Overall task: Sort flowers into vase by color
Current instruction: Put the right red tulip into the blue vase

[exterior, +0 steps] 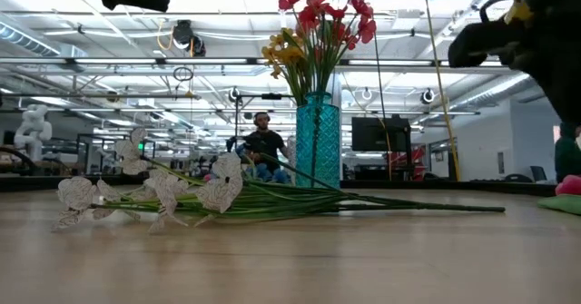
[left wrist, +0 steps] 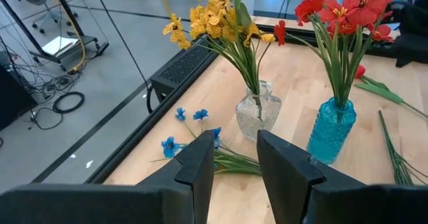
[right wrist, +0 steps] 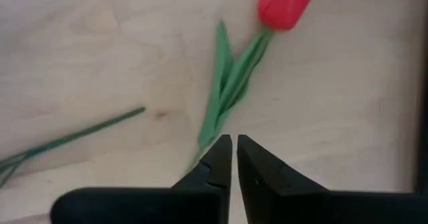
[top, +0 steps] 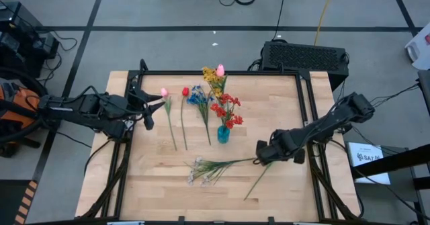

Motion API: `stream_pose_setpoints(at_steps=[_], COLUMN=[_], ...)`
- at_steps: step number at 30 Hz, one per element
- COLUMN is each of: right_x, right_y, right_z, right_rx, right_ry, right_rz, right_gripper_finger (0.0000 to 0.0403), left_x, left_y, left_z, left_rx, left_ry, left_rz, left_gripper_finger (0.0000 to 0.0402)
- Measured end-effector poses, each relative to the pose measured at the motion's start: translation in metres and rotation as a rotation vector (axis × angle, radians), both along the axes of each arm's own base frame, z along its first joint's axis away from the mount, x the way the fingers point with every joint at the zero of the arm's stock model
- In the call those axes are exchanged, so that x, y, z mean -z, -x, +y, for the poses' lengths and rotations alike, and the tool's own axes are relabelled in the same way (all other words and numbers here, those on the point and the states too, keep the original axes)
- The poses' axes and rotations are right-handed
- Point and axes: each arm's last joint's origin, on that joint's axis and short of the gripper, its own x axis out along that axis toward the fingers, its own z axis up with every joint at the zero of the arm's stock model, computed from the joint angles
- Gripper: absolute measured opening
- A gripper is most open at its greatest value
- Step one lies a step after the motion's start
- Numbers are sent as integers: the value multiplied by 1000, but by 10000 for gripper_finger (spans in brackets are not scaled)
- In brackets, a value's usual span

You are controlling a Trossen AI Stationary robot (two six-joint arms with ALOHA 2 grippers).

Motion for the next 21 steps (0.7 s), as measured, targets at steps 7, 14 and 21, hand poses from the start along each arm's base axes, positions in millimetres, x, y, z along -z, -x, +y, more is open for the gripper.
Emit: stream_pose_setpoints(at_steps=[7,14,21], right_x=[33,57,83], right_y=[4,9,13], right_z=[6,5,-1], right_rx=[27,51,50], right_ry=[-39,-69,-56], right_rz=[-69,-119,-72], right_gripper_finger=[58,103,134], left_x=[0,-1,2], left_y=[0,-3,-10], left_z=[0,0,-1], left_rx=[-1,-1,-2], left_ry=[3,3,0], left_rz=[-7,-12,14], left_gripper_finger=[122,122,122])
